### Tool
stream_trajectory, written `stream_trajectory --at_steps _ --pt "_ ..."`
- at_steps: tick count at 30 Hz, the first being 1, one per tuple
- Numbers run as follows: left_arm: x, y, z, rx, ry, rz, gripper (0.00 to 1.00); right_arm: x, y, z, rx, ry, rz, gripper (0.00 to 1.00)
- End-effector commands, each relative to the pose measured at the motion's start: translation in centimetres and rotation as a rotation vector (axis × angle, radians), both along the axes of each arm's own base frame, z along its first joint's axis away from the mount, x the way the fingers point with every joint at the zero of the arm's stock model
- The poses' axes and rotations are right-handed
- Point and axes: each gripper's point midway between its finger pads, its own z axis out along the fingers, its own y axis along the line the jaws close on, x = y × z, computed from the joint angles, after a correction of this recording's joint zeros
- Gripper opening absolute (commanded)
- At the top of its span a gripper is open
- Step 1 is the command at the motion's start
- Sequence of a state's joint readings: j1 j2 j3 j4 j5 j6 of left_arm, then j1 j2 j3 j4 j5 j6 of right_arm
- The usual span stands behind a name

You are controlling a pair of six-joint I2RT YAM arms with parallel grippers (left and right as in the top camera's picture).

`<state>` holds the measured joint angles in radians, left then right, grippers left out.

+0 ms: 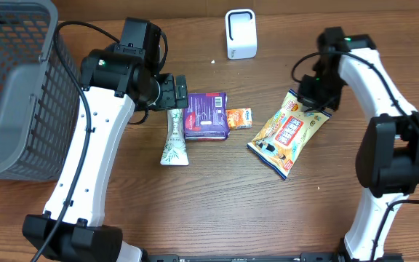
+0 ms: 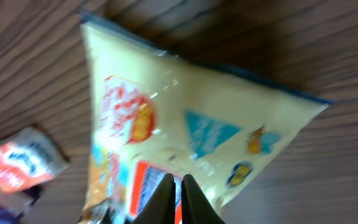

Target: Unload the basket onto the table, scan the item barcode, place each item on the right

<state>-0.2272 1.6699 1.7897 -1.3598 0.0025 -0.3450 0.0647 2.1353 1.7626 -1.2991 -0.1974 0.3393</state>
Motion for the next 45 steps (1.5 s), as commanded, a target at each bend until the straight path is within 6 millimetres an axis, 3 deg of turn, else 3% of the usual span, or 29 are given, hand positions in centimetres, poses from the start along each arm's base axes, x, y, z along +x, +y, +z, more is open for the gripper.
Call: stream_trajectory --at_steps 1,5,8,10,14,19,23,27,35,39,42,45 --pt "0.1 0.4 0.2 0.004 -0.009 0.025 1.00 -0.8 -0.3 -1.5 -0.005 0.012 0.004 0.07" --pt "0.1 0.4 0.2 0.004 -0.009 0.025 1.00 -1.7 -0.1 -4.0 -0.009 0.018 0.011 0.10" --pt "0.1 0.4 0.2 0.004 -0.009 0.025 0.99 -2.5 -1.9 -5.8 -0.110 0.038 -0.059 0.10" --pt "0.1 0.4 0.2 0.004 -0.009 0.025 1.00 -2.8 -3.2 -6.4 -0.163 0.046 -0.095 0.05" --pt "0.1 0.4 0.2 0.004 -0.009 0.025 1.00 -2.5 -4.8 -5.5 -0.197 0.046 -0.109 0.04" --pt "0.1 0.4 0.2 0.004 -0.009 0.025 1.00 -1.9 -5.8 -2.3 -0.195 0.062 -0.123 0.04" --pt "0.1 0.4 0.2 0.004 -0.009 0.025 1.00 -2.2 -4.1 -0.2 -0.086 0.079 -0.030 0.04" --pt "0.1 0.4 0.2 0.004 -0.009 0.025 1.00 -3.4 -1.0 0.2 0.051 0.106 0.084 0.06" --pt "0.1 0.4 0.2 0.004 -0.009 0.025 1.00 -6.0 2.3 -3.0 0.043 0.157 0.182 0.15" --pt "0.1 0.4 0.2 0.004 -0.009 0.025 1.00 -6.7 2.9 -5.3 0.036 0.150 0.174 0.18" --pt "0.1 0.4 0.2 0.004 -0.009 0.025 1.00 -7.1 2.8 -6.7 0.035 0.146 0.155 0.04" --pt "0.1 0.4 0.2 0.004 -0.009 0.025 1.00 -7.0 2.6 -6.3 0.035 0.155 0.145 0.04"
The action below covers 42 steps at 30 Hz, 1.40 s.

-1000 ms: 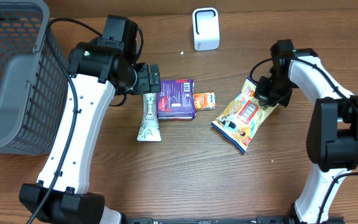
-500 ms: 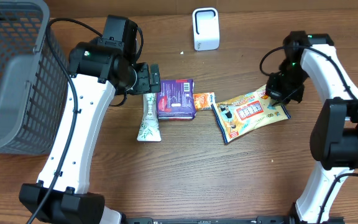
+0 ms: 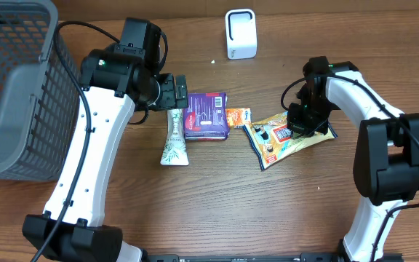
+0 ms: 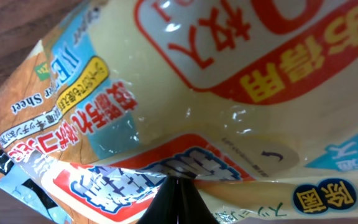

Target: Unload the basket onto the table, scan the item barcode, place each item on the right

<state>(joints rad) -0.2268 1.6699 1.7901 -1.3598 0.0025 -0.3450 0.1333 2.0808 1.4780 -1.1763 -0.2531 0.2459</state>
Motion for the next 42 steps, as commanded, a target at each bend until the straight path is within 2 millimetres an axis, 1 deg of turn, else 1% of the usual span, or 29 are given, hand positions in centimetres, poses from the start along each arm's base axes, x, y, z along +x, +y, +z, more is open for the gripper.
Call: stream_trajectory --at_steps 1,2,5,6,7,9,10,11,12,14,15,18,19,22,24,25,29,31,33,36,38,40,42 --pt "0.1 0.3 0.2 0.004 -0.009 0.025 1.00 -1.0 -0.4 -1.4 -0.026 0.063 -0.008 0.04" --pt "0.1 0.3 0.2 0.004 -0.009 0.025 1.00 -0.4 -0.6 -0.2 -0.030 0.059 -0.012 0.04" --pt "0.1 0.3 0.2 0.004 -0.009 0.025 1.00 0.9 -1.7 2.3 -0.079 0.037 -0.015 0.04" --pt "0.1 0.3 0.2 0.004 -0.009 0.025 1.00 1.5 -2.3 3.4 -0.103 0.022 -0.016 0.05" --pt "0.1 0.3 0.2 0.004 -0.009 0.025 1.00 1.9 -2.6 4.1 -0.120 0.013 -0.015 0.07" --pt "0.1 0.3 0.2 0.004 -0.009 0.025 1.00 2.9 -3.5 5.9 -0.162 -0.022 -0.015 0.13" --pt "0.1 0.3 0.2 0.004 -0.009 0.025 1.00 3.4 -3.8 6.6 -0.178 -0.039 -0.016 0.19" --pt "0.1 0.3 0.2 0.004 -0.009 0.025 1.00 3.9 -4.3 7.4 -0.196 -0.060 -0.019 0.32" --pt "0.1 0.3 0.2 0.004 -0.009 0.025 1.00 4.4 -4.6 8.1 -0.210 -0.081 -0.023 0.49" --pt "0.1 0.3 0.2 0.004 -0.009 0.025 1.00 5.3 -5.3 9.2 -0.223 -0.117 -0.037 0.86" --pt "0.1 0.3 0.2 0.004 -0.009 0.025 1.00 5.8 -5.6 9.7 -0.224 -0.136 -0.048 1.00" --pt "0.1 0.3 0.2 0.004 -0.009 0.025 1.00 7.2 -7.0 10.3 -0.223 -0.187 -0.090 1.00" --pt "0.1 0.3 0.2 0.004 -0.009 0.025 1.00 7.9 -8.2 10.4 -0.224 -0.211 -0.122 1.00" --pt "0.2 0.4 0.2 0.008 -0.016 0.022 1.00 8.6 -10.2 10.4 -0.228 -0.233 -0.171 1.00" --pt "1.3 0.7 0.6 0.029 -0.064 0.026 1.00 8.7 -11.3 10.4 -0.230 -0.237 -0.197 1.00" --pt "1.5 0.6 0.7 0.026 -0.072 0.026 1.00 8.7 -12.1 10.4 -0.233 -0.233 -0.215 1.00" --pt "1.3 0.7 0.6 0.031 -0.063 0.019 1.00 8.5 -13.6 10.4 -0.238 -0.228 -0.250 1.00" --pt "1.2 0.7 0.6 0.033 -0.063 0.019 1.00 8.5 -15.0 10.4 -0.279 -0.231 -0.262 1.00" --pt "1.3 0.7 0.6 0.031 -0.064 0.019 1.00 9.0 -16.0 10.4 -0.298 -0.257 -0.280 1.00" --pt "1.3 0.6 0.6 0.028 -0.065 0.019 1.00 9.5 -17.0 10.5 -0.301 -0.281 -0.312 1.00" --pt "1.3 0.2 0.6 0.005 -0.063 0.011 1.00 9.8 -17.4 10.6 -0.302 -0.293 -0.321 1.00" --pt "1.1 -0.7 0.7 -0.044 -0.055 -0.004 1.00 10.1 -17.5 10.6 -0.303 -0.307 -0.325 1.00" --pt "1.5 -2.5 1.0 -0.146 -0.064 -0.029 1.00 10.4 -17.6 10.7 -0.303 -0.320 -0.326 1.00"
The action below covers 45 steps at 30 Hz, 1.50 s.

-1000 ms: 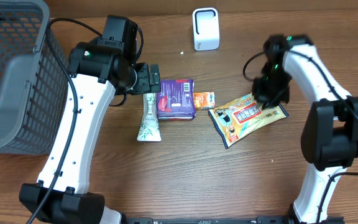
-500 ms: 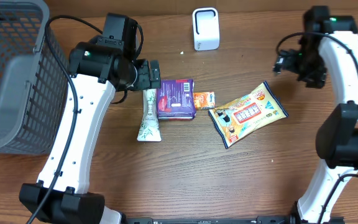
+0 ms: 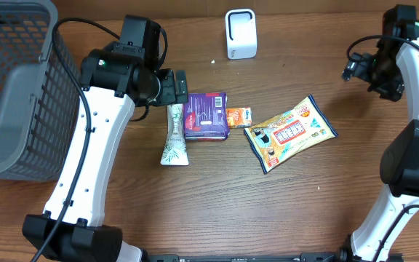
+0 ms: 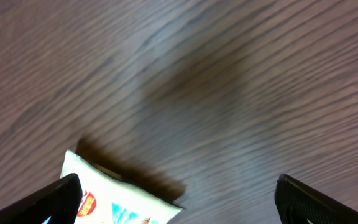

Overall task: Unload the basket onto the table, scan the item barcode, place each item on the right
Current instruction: 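Move the left gripper across to the yellow snack bag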

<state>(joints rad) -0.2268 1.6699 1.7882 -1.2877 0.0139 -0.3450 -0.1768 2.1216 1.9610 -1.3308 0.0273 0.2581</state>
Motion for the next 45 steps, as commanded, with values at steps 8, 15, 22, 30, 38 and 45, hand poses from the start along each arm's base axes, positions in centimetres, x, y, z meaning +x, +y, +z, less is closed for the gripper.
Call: stream_trajectory --at_steps 8,15,22,30,38,45 --pt "-3.2 -9.8 -4.2 -0.379 0.157 -0.276 1.00 1.1 -0.5 1.0 -0.022 -0.055 -0.007 1.00" --pt "-6.9 -17.0 -9.1 -0.618 0.222 -0.467 1.00 1.1 -0.5 1.0 -0.022 -0.055 -0.007 1.00" --pt "-7.0 -18.1 -13.7 -0.510 0.219 -0.277 1.00 1.1 -0.5 1.0 -0.022 -0.055 -0.007 1.00" --pt "-6.2 -17.3 -14.4 -0.422 0.151 -0.306 1.00 1.1 -0.4 1.0 -0.017 -0.055 -0.007 1.00" --pt "-2.8 -10.9 -13.1 -0.337 0.149 -0.105 1.00 0.8 7.9 2.6 0.467 -0.077 0.067 1.00" --pt "-2.3 -8.0 -13.8 -0.309 0.180 0.017 1.00 -1.3 10.5 0.6 0.308 0.034 0.250 1.00"
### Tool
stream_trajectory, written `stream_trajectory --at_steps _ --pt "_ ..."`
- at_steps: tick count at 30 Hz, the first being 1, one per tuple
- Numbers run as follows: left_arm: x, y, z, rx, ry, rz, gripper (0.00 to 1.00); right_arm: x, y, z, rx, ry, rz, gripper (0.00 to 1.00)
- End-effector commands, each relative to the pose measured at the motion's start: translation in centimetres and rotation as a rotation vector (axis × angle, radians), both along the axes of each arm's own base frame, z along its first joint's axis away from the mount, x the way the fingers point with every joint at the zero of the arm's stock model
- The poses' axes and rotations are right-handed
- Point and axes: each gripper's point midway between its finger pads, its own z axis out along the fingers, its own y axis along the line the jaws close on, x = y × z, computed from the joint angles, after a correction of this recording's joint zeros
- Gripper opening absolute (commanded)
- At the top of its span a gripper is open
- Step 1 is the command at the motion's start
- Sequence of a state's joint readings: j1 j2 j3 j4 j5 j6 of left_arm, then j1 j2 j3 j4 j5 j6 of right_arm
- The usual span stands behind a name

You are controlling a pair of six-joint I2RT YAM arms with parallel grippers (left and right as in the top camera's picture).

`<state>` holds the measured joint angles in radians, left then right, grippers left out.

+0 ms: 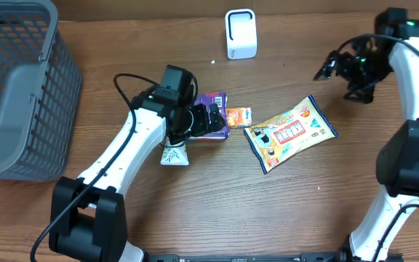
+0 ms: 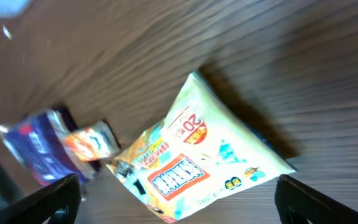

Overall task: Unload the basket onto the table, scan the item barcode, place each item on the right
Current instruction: 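Move the left gripper across to the yellow snack bag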

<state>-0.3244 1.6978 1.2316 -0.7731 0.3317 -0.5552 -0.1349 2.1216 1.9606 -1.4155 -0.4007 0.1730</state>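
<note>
A yellow snack bag [image 1: 289, 133] lies flat on the wooden table, printed side up, also seen in the right wrist view [image 2: 197, 155]. My right gripper [image 1: 338, 84] hangs open up and to the right of it, its fingers [image 2: 316, 199] spread wide with nothing between them. A purple packet [image 1: 208, 115] lies left of centre, and my left gripper [image 1: 206, 121] sits low at it, its jaws unclear from above. The white scanner [image 1: 240, 33] stands at the back edge.
A small orange packet [image 1: 238, 116] lies between the purple packet and the bag. A white tube [image 1: 174, 149] lies partly under my left arm. A grey basket [image 1: 20, 87] fills the left side.
My left arm has dropped from behind the tube and reached right, its gripper now at the purple packet. My right gripper has shifted a little left and turned toward the bag, still open.
My right gripper was shut over the yellow bag's far corner. Then it was shut low on the bag, which had turned and slid left toward the orange packet. After that it was open at the far right, the bag lying flat. Now the left gripper is at the purple packet.
</note>
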Motion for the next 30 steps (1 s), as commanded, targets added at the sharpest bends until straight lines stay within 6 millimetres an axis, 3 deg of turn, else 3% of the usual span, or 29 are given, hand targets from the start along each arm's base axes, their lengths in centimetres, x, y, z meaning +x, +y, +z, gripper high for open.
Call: stream_trajectory --at_steps 1,4,12,13,14,18,21,30 --pt "0.4 0.1 0.5 0.012 -0.012 0.024 0.99 -0.6 -0.3 -1.6 -0.253 0.042 0.024 1.00" --pt "-0.3 -1.0 0.2 0.000 -0.001 -0.009 0.98 -0.2 -1.8 -2.1 -0.351 0.049 -0.047 1.00" --pt "-2.5 -5.1 -2.7 -0.042 0.041 -0.067 0.96 0.0 -4.7 -2.5 -0.324 0.047 -0.107 0.97" --pt "-2.7 -5.4 -2.9 -0.041 0.043 -0.077 0.96 -0.1 -4.9 -2.8 -0.324 0.054 -0.113 0.90" --pt "-2.8 -5.9 -3.3 -0.041 0.048 -0.082 0.96 -0.4 -5.2 -3.8 -0.320 0.065 -0.119 0.70" --pt "-2.9 -6.4 -3.5 -0.045 0.045 -0.096 0.96 -0.7 -5.7 -6.1 -0.318 0.073 -0.139 0.35" --pt "-3.0 -6.5 -3.5 -0.045 0.046 -0.099 0.96 -0.8 -5.7 -8.0 -0.305 0.068 -0.143 0.16" --pt "-2.8 -6.4 -3.6 -0.040 0.039 -0.096 0.95 -1.8 -3.6 -11.4 -0.193 0.075 -0.143 0.10"
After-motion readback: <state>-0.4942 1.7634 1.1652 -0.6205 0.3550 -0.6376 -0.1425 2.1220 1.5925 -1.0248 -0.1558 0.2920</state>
